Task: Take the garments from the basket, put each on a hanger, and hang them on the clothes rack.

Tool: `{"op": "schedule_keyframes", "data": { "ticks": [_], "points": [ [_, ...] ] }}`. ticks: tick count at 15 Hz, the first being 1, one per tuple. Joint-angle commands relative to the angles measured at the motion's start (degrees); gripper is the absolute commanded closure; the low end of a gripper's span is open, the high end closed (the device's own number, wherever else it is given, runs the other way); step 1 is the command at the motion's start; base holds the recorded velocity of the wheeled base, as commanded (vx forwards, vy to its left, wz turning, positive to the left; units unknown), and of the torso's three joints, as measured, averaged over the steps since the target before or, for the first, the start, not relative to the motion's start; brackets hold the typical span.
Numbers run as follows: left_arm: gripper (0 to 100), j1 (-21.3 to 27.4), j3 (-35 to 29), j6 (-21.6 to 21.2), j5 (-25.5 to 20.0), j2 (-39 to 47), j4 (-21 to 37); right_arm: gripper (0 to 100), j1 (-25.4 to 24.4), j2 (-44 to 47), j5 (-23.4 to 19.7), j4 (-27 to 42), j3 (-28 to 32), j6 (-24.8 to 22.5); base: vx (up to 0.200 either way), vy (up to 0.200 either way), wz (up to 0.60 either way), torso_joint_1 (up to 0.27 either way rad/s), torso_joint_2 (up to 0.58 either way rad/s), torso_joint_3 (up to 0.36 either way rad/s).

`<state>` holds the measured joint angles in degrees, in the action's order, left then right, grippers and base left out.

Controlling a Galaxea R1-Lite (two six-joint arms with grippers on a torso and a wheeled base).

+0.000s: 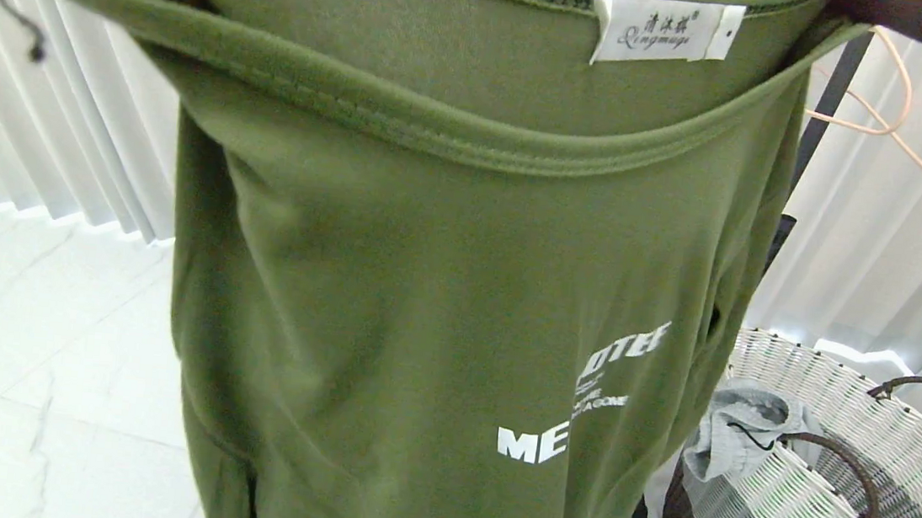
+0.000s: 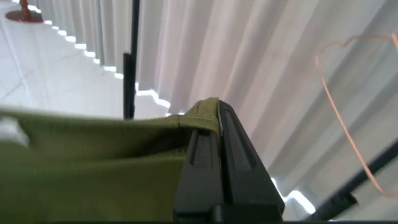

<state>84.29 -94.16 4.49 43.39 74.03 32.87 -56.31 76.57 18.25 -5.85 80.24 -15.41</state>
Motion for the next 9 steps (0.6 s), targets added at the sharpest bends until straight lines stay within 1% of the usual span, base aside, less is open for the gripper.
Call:
{"op": "schedule_keyframes", "data": {
  "ticks": [1,6,7,8,9],
  "points": [
    [100,2.99,2.23,0.0,0.03,-1.26,0.01,100,-0.29,4.11,-0.06,-0.39,1.06,-0.06,0.0,0.0,0.0,0.0,0.0,0.0],
    [100,3.25,2.75,-0.09,0.12,-1.17,0.01,100,-0.03,2.18,0.65,0.31,0.62,0.03,0.0,0.0,0.0,0.0,0.0,0.0],
    [100,2.46,3.02,-0.88,0.38,-1.17,0.09,100,0.94,1.13,1.09,2.51,1.32,0.03,0.0,0.0,0.0,0.0,0.0,0.0],
    [100,-0.17,2.84,-2.99,1.44,-0.91,0.09,100,2.43,-0.37,1.35,5.94,2.55,0.03,0.0,0.0,0.0,0.0,0.0,0.0],
    [100,-5.27,2.75,-5.54,2.14,-0.38,-0.35,100,3.75,-2.04,1.35,9.98,4.14,0.03,0.0,0.0,0.0,0.0,0.0,0.0]
  ]
}}
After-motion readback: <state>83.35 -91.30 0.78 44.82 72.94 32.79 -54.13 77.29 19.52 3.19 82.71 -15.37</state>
